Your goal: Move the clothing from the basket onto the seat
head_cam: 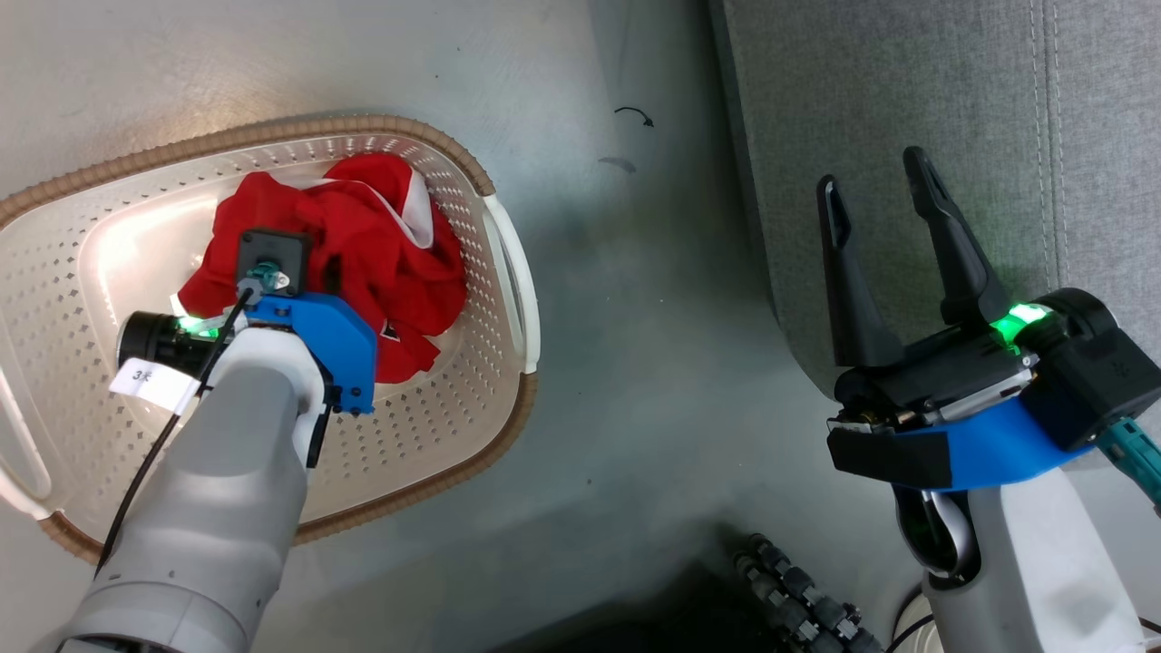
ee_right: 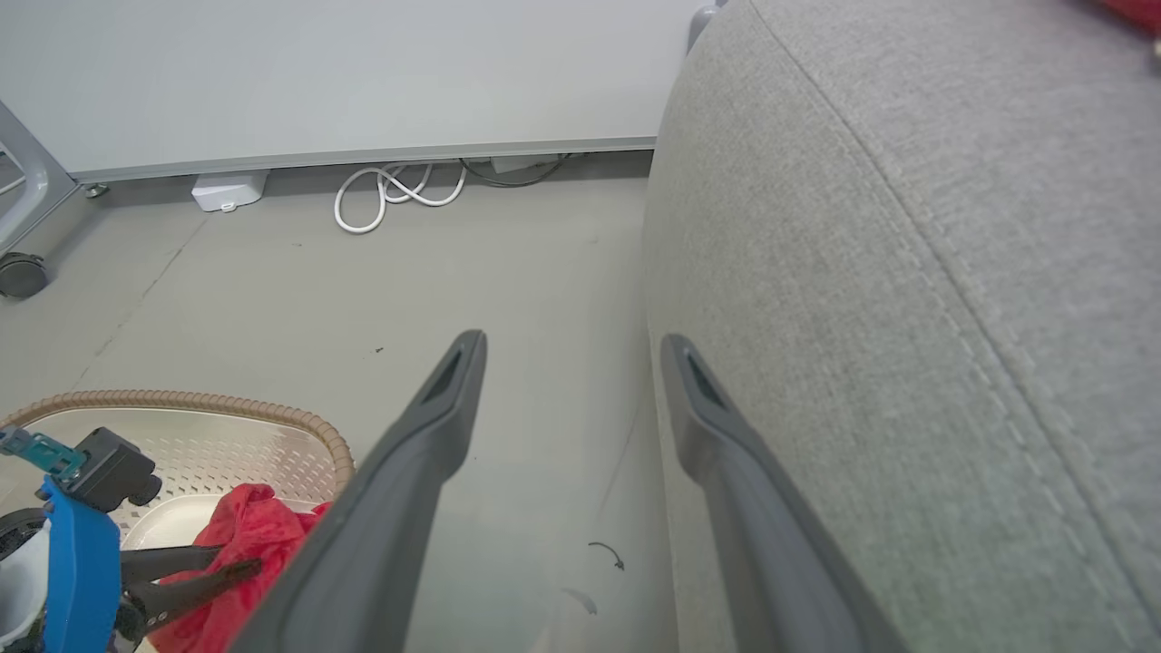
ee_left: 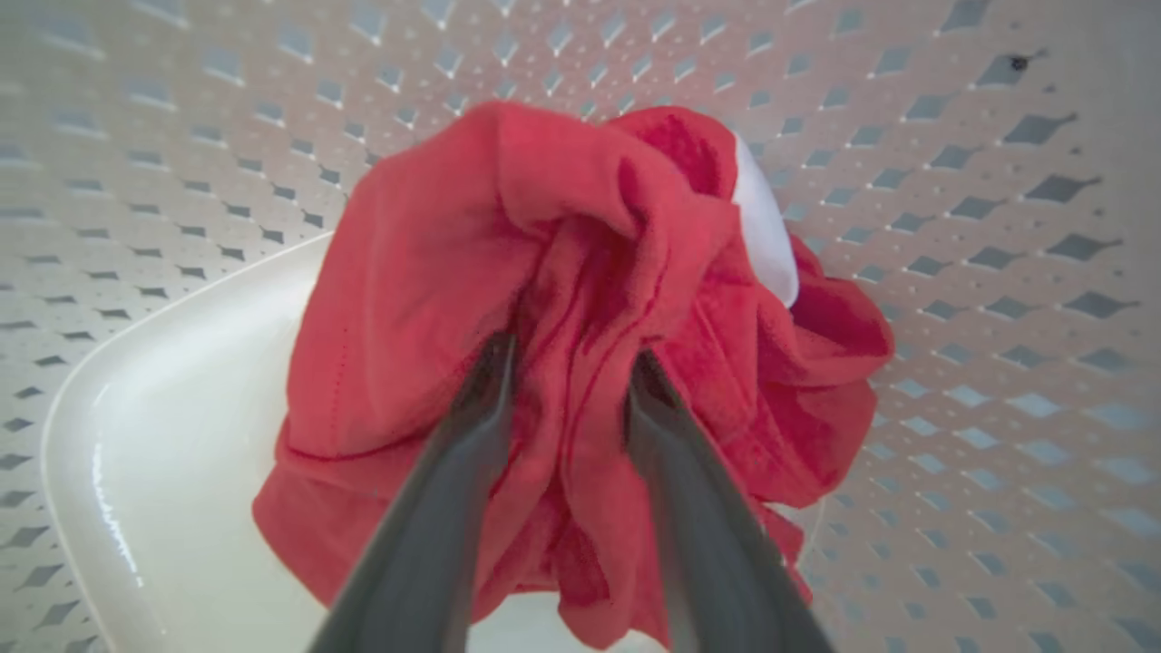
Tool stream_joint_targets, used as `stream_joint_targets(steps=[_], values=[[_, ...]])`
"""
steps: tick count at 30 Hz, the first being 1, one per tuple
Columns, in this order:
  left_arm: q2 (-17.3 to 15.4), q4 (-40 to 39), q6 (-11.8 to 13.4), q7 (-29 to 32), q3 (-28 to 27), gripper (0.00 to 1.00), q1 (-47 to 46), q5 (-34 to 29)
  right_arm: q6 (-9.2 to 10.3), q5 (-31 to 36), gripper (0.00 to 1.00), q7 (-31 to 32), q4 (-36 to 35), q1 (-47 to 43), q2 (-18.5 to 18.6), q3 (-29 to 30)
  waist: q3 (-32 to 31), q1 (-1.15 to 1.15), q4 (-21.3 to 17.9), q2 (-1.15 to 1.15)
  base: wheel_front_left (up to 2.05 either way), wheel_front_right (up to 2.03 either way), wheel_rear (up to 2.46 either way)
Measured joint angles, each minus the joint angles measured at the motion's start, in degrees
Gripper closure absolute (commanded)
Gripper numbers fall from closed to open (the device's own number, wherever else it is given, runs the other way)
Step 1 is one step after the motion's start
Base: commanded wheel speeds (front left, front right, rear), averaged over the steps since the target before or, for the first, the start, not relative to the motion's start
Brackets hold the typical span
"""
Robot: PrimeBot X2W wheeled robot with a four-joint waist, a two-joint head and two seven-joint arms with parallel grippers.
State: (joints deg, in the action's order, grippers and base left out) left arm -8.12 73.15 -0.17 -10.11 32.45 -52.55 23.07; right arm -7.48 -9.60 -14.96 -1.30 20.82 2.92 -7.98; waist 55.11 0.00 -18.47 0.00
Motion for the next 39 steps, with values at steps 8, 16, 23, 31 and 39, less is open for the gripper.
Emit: stream_joint_targets(steps=[8, 16, 23, 31, 39], values=[[-0.76, 0.38, -0.87, -0.19, -0.02, 1.00, 0.01, 0.68, 0.00, -0.15, 0.00, -0.01, -0.05, 0.08, 0.00, -0.37, 0.05, 0.00, -0.25, 0.00, 0.00, 0.00, 0.00], [-2.58, 0.59, -2.42, -1.11, -0.01, 1.00, 0.09, 1.55, 0.00, -0.65, 0.00, -0.01, 0.48, 1.40, 0.00, -1.23, -0.41, 0.00, -0.84, 0.00, 0.00, 0.00, 0.00], [-2.34, 0.65, -4.44, -3.59, -0.73, 1.00, 2.57, 3.46, 0.00, -1.01, 0.00, -0.03, 2.23, 2.12, 0.00, -1.72, -4.67, 0.00, -0.19, 0.00, 0.00, 0.00, 0.00], [1.32, -3.30, -5.44, -4.80, -0.04, 1.00, 7.48, 3.32, 0.00, 0.86, 0.00, -0.08, 5.12, 1.97, -0.04, -0.45, -12.91, 0.00, 2.53, 0.00, 0.00, 0.00, 0.00], [2.93, -11.33, -5.42, -4.88, -0.36, 1.00, 16.37, 2.48, 0.00, 2.72, 0.00, 0.11, 8.33, -0.79, -0.07, 0.99, -23.46, -0.01, 6.07, 0.00, 0.00, 0.00, 0.00]])
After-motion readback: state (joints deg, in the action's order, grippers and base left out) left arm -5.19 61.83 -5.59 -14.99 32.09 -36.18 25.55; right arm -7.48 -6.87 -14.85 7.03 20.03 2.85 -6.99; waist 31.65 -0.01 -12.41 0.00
